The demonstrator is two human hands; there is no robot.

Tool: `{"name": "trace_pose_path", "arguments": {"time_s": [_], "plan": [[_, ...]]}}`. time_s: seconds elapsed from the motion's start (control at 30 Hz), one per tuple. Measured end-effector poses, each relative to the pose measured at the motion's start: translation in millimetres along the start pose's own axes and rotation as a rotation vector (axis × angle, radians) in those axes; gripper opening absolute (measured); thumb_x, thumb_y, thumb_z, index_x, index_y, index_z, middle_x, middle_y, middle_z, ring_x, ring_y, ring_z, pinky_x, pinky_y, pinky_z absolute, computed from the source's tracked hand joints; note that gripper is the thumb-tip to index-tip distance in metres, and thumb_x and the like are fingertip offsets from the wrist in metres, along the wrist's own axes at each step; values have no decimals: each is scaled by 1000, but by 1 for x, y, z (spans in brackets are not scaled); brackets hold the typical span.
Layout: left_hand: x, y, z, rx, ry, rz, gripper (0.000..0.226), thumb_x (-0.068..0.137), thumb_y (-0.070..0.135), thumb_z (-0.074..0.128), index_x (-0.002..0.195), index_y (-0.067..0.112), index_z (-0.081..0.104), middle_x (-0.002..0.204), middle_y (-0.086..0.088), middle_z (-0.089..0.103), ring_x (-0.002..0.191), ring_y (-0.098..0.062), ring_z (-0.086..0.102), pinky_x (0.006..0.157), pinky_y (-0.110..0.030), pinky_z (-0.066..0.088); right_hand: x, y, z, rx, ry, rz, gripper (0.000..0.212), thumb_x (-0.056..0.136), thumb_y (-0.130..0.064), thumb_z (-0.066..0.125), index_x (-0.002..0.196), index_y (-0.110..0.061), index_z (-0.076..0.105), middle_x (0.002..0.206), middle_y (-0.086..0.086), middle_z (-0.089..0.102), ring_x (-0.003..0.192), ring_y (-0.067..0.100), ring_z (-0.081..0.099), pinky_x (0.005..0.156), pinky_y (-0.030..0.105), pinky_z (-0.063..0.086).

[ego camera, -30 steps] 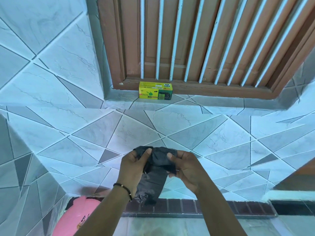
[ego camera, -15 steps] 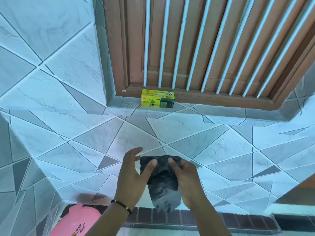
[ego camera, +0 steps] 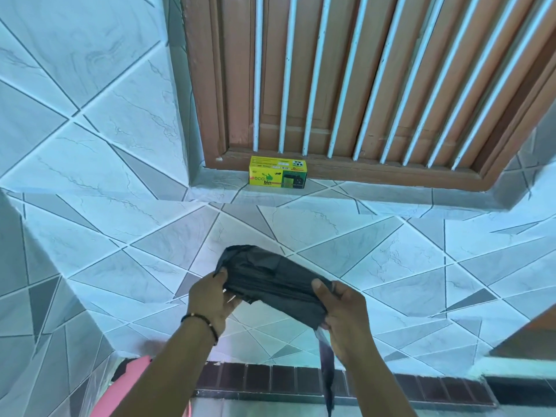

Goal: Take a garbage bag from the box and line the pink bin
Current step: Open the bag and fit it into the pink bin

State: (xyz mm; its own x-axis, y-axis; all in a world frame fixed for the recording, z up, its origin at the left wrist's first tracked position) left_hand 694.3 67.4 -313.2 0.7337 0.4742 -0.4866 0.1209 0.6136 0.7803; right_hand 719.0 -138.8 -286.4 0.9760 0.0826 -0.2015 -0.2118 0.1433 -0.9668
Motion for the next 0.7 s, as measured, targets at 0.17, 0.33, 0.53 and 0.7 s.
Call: {"name": "trace_pose_path", "arguments": {"time_s": [0.17,0.33,0.53,0.7], "plan": [[-9,-11,4,-101,-120,-36,15,93,9,47,94,3,61,86,-11,66,76,-23,62,47,-24,55,8,27,-8,-668,-123,120,17,78,-22,72,83,-12,60,63,1,53,50,15,48,55,26,37],[-22,-17,12,10,-90,70,8,85,6,59,78,4,61,80,-14,65,71,-27,58,61,-32,55,-6,-3,9,-786,54,-443,18,79,-31,69,92,-33,57,98,-13,58,81,6,56,67,18,43],[-32,-26,21,131,-132,75,12,83,13,64,77,4,58,65,-14,59,58,-22,52,61,-31,48,-15,0,49,-684,-244,-273,11,74,-21,72,66,-23,64,66,-7,65,55,-1,56,52,9,42],[-26,-14,11,313,-104,221,18,79,19,69,71,7,58,44,3,49,32,-6,34,35,-16,33,2,-1,31,-619,-65,-233,22,77,-16,70,59,-21,60,57,-7,61,50,2,53,53,17,42]]}}
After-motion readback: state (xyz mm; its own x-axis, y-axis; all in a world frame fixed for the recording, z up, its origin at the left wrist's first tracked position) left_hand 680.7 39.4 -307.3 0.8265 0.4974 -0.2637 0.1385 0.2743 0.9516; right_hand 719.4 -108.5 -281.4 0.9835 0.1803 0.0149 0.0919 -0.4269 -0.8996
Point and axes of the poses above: each hand's wrist, its own x-axis towards the middle knuckle, its own z-axis out of the palm, y = z × x, the point moved 3 cm from there along x, towards the middle knuckle
